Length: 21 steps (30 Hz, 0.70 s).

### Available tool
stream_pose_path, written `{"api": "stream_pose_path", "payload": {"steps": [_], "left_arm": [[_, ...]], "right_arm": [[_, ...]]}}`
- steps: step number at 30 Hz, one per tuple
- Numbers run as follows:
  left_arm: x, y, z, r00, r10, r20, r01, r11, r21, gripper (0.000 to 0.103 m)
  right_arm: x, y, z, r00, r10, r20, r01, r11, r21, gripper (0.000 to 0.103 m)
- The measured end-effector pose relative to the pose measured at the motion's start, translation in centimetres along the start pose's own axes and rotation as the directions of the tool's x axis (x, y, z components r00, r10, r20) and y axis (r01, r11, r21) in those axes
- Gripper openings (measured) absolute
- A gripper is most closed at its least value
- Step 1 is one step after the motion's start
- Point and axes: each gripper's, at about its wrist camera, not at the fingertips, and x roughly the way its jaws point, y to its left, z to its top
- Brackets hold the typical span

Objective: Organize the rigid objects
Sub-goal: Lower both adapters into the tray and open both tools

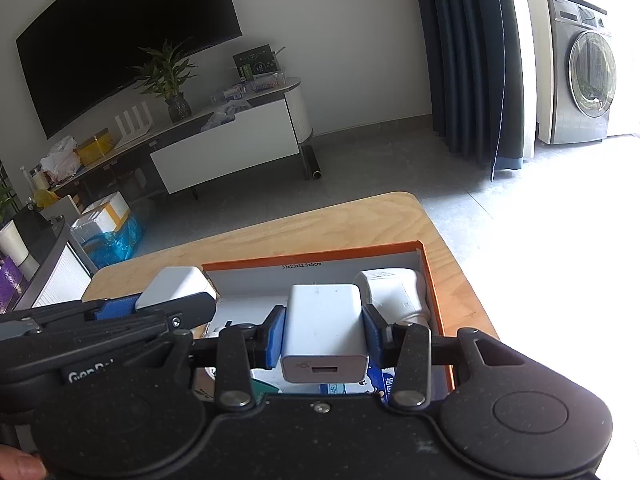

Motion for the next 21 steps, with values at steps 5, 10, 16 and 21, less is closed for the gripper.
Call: {"api": "stream_pose_path", "payload": {"steps": [5,10,16,21], "left_arm": [[0.8,0.2,0.2,1.0,-0.004,-0.018,0.004,1.0,-0.017,0.042],[1.4,0.1,0.5,0.999,-0.019,-0.032,0.018,1.0,-0.021,0.042],[2.5,-0.5,1.3,0.998,-0.05,-0.046,0.05,0.999,-0.019,0.042],[3.3,-1.6,1.6,0.991,-0.111,-0.068,0.111,0.994,-0.006,0.043]], "right_arm": [[0.1,-0.2,0.3,1.0,0.01,0.029,-0.01,1.0,0.018,0.051],[-0.9,-0.7,0.8,0.998,-0.004,0.067,0.002,1.0,0.022,0.051],[-2.3,-1.9,0.3,0.996,-0.025,0.083,0.021,0.999,0.05,0.053],[-3.0,-1.9,0.2,0.995,-0.035,0.092,0.03,0.998,0.049,0.053]]}}
